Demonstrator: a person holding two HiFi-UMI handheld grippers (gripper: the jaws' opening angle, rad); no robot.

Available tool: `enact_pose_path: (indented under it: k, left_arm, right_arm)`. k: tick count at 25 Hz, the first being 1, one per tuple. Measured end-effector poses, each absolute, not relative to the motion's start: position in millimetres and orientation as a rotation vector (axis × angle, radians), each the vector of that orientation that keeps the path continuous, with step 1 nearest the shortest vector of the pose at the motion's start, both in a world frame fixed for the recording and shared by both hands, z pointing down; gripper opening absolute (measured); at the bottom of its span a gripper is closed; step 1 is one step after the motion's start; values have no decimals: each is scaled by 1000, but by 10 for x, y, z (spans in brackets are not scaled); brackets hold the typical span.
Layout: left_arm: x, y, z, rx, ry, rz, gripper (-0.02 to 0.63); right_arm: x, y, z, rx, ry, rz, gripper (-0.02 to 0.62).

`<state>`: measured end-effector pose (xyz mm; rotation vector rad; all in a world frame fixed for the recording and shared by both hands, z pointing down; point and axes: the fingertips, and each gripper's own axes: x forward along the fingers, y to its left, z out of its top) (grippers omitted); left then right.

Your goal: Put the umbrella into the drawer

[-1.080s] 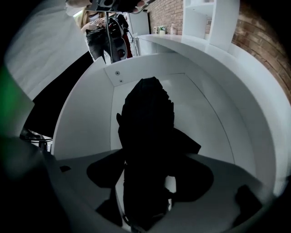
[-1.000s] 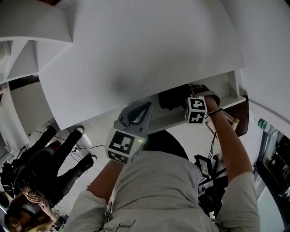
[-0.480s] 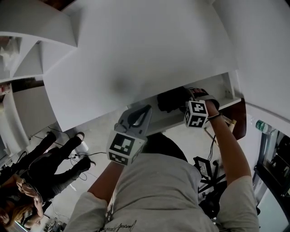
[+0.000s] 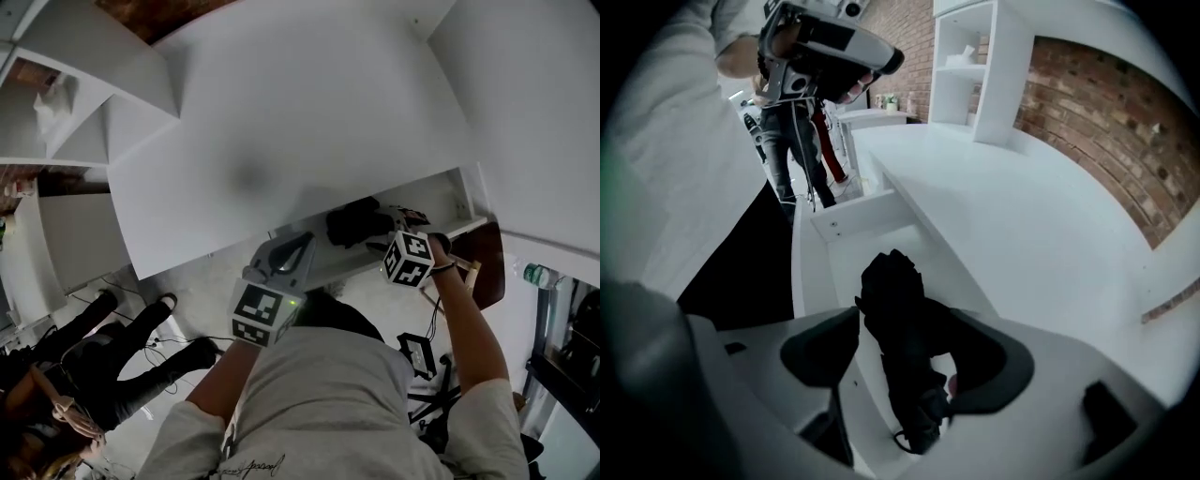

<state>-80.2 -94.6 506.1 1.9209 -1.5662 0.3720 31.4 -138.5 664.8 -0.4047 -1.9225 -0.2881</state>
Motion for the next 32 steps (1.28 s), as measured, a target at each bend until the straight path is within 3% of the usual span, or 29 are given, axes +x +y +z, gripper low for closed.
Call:
enact_pose_path:
  k: [12, 14, 21, 32]
  left_arm:
    - [-633, -839, 4846, 1962, -1583, 392, 17]
    - [-596, -828, 4820, 1967, -1578, 402, 17]
    - [-496, -840, 4626, 2015, -1589, 396, 17]
    - [-362, -808, 4414, 2065, -1611, 392, 17]
  right_arm:
    - [378, -1272, 6066, -204, -2106, -140, 282]
    - [377, -1266, 5962, -156, -2145, -103, 262]
    - [387, -1230, 5526, 37, -2262, -85, 95]
    - [487, -1214, 4959, 283, -2400, 146, 44]
